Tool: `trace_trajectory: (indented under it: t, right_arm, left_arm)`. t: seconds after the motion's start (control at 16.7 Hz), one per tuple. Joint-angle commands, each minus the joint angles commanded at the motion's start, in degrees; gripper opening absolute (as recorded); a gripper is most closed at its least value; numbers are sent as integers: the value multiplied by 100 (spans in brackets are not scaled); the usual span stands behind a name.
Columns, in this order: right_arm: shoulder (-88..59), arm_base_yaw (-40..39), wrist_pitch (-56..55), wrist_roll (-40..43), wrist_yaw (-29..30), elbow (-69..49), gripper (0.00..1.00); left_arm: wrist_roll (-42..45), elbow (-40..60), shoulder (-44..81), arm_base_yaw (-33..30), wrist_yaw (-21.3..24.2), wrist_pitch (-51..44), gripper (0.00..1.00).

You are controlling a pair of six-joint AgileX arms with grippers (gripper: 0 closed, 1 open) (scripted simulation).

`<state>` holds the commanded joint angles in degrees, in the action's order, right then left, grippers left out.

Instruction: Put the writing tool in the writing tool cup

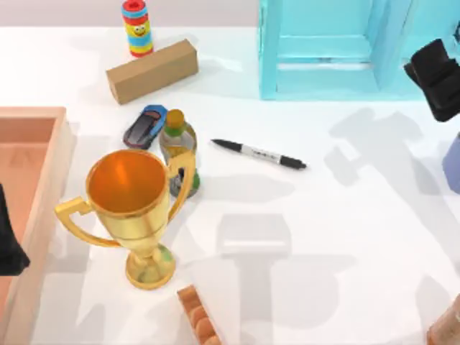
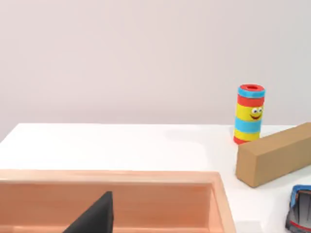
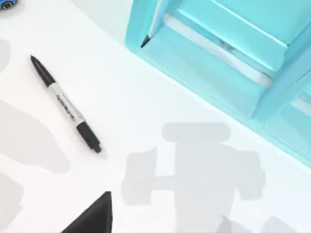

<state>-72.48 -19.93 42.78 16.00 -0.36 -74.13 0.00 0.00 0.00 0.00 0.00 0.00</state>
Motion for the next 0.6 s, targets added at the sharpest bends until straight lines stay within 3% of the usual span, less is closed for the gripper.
trace_trajectory:
  t: [0.36,0.6]
  right_arm:
    - [-4229,-766,2034,866,373,-4277,100]
    - [-6425,-1125,3170,1363,660,-6349,100]
  left_arm:
    - [0,0,0,0,0,0,100]
    - [0,0,0,0,0,0,100]
